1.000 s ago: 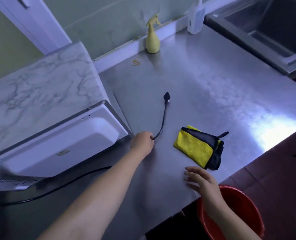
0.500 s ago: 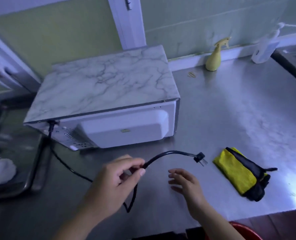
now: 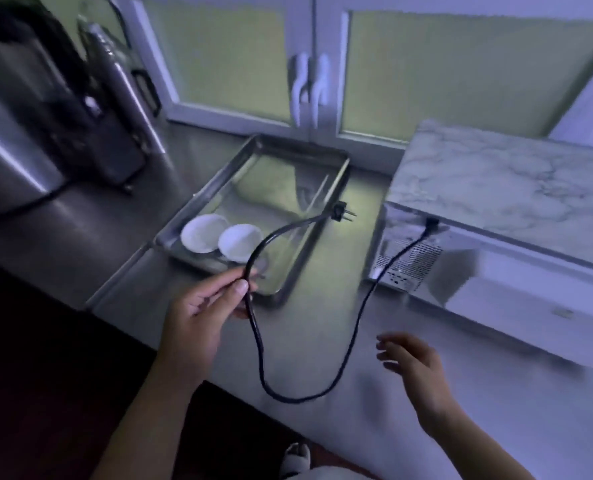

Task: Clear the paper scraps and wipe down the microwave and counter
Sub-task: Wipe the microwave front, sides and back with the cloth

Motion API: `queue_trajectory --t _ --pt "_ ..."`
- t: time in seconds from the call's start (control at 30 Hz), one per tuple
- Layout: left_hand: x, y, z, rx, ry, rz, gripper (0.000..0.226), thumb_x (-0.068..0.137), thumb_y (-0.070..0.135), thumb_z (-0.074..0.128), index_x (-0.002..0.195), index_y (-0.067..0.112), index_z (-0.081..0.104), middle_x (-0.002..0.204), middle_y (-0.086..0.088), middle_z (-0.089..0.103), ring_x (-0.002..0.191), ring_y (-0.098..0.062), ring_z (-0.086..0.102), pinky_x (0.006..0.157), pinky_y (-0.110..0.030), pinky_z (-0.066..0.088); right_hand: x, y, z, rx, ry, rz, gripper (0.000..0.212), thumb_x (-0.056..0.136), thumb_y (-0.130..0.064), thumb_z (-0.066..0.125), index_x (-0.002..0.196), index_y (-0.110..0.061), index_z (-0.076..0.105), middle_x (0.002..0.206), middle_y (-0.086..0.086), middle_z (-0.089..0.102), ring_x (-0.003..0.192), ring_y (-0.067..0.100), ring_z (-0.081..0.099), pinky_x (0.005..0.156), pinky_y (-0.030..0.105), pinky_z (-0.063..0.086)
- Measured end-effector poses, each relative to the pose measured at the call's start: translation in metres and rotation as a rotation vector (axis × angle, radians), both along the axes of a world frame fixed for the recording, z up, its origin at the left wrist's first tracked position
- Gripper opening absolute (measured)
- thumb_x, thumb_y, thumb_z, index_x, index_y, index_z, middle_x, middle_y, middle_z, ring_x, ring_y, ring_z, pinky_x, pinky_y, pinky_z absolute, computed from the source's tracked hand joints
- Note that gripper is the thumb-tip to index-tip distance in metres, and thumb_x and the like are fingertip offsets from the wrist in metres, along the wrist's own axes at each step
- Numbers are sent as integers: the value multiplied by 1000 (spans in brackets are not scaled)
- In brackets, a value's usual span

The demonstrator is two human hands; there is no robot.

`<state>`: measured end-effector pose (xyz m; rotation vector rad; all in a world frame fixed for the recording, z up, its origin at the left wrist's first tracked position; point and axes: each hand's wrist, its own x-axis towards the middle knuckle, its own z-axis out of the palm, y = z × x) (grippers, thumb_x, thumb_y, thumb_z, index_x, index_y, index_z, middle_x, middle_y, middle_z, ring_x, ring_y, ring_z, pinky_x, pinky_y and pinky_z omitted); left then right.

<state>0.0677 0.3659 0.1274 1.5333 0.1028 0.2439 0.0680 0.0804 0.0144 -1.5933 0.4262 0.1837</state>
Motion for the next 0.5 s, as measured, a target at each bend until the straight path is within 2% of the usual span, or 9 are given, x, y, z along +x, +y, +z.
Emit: queue_trajectory --t 0.1,0.17,0.3,0.4,0.5 --pt "13 67 -31 -109 87 195 24 95 8 60 100 23 78 95 -1 76 88 -10 71 72 -29 59 27 47 9 -22 -53 56 20 95 2 56 90 -6 73 86 14 72 79 25 66 77 38 51" --pt "20 108 -53 -178 124 312 21 96 9 59 107 17 75 94 2 76 89 -10 70 77 -33 60 40 74 12 -29 -75 90 20 95 4 55 90 -5 73 86 14 71 78 25 65 76 36 50" --pt "36 172 -98 -196 175 592 25 98 7 57 119 -1 67 90 5 74 80 -3 69 69 -22 59 61 119 9 -72 -77 167 20 95 3 56 90 -5 73 85 14 72 78 26 66 75 37 50" --pt "54 205 -122 -275 252 740 27 97 12 59 122 3 66 104 -5 71 87 -10 67 68 -24 56 81 147 7 -149 -83 206 18 94 4 57 89 -3 72 82 15 70 77 29 65 74 37 50" --pt "72 232 -141 -438 306 796 24 98 13 59 120 8 67 103 -3 70 97 -19 66 73 -28 53 100 171 11 -184 -95 241 20 94 4 56 87 -5 72 81 13 69 75 27 63 73 35 48"
